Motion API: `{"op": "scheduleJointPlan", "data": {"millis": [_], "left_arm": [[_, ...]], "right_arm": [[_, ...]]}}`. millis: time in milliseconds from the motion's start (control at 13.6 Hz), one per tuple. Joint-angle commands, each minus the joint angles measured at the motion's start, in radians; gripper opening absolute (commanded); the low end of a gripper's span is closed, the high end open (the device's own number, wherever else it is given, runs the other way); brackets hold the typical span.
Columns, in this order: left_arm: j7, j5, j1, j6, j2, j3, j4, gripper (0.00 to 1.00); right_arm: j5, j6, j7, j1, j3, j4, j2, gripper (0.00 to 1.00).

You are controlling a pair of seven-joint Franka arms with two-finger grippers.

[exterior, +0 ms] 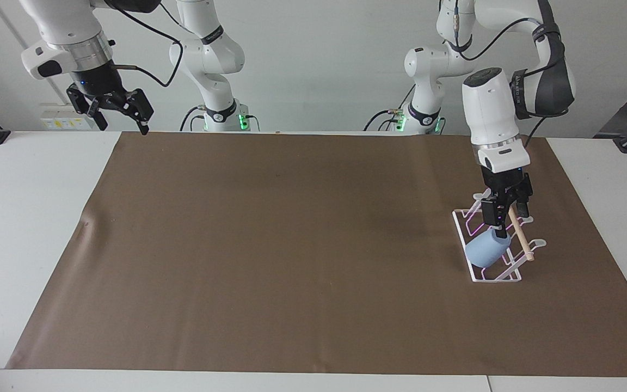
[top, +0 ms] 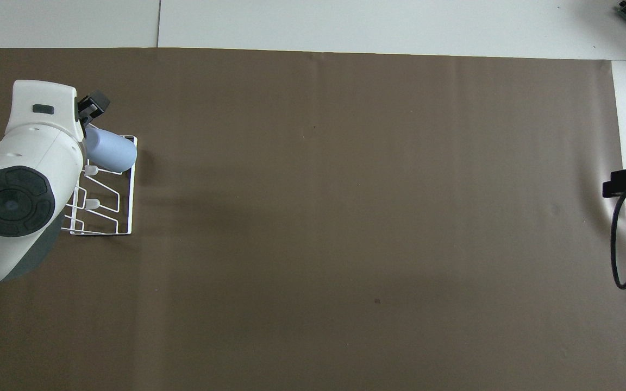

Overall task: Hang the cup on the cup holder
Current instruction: 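Open the left gripper and draw it back from the cup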

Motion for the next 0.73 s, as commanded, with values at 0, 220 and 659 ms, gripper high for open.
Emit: {"op": "scheduleJointPlan", "data": {"millis": [0,220,659], "left_arm": [[0.190,-0.156,-0.003,-0.112,-0.039,-0.008,0.049,1.00],[0.583,-0.446,-0.002,-0.345,-0.025,0.001,0.259,1.00],[1.077,-0.674,0.014,-0.765,-0.022,0.017,0.456,1.00]], "right_arm": [[0.001,-0.028,0.022,-0.015,0.009,0.023,0.015,1.00],[0.002,-0.023,0.022,-0.016,0.005,0.011,0.011,1.00],[0.001,-0.016,0.009,-0.016,0.005,-0.007,0.001,1.00]]}}
